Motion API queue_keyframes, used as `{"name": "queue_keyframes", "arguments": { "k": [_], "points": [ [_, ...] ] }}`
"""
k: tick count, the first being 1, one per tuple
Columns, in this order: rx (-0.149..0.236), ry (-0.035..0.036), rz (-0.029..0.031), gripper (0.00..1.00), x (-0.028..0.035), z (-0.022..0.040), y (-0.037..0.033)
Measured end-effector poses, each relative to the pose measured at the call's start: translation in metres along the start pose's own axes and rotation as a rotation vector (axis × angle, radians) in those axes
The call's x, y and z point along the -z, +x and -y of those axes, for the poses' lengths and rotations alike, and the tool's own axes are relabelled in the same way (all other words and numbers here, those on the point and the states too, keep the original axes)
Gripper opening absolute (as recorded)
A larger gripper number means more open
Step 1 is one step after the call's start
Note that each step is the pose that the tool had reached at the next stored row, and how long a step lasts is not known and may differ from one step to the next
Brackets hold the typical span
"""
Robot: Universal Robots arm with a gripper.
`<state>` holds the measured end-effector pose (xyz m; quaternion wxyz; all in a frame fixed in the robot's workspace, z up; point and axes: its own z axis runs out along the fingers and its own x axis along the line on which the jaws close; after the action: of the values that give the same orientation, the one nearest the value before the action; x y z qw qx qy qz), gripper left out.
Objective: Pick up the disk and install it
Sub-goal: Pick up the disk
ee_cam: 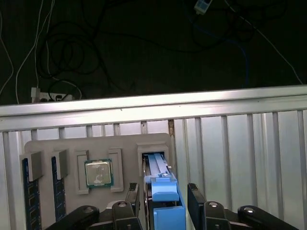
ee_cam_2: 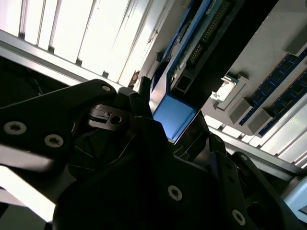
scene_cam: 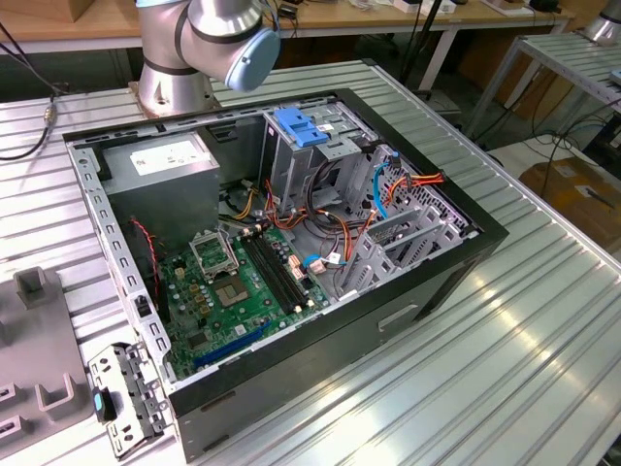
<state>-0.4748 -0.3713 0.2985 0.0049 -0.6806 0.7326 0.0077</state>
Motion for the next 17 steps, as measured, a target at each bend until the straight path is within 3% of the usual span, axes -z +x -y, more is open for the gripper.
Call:
{"name": "queue_keyframes", "arguments": {
  "k": [10, 17],
  "points": [
    [0.002, -0.0001, -0.0008, 0.52, -0.0008, -0.0001, 0.0000],
    [0.005, 0.0007, -0.0092, 0.52, -0.0013, 0.0000, 0.0000]
  ]
}}
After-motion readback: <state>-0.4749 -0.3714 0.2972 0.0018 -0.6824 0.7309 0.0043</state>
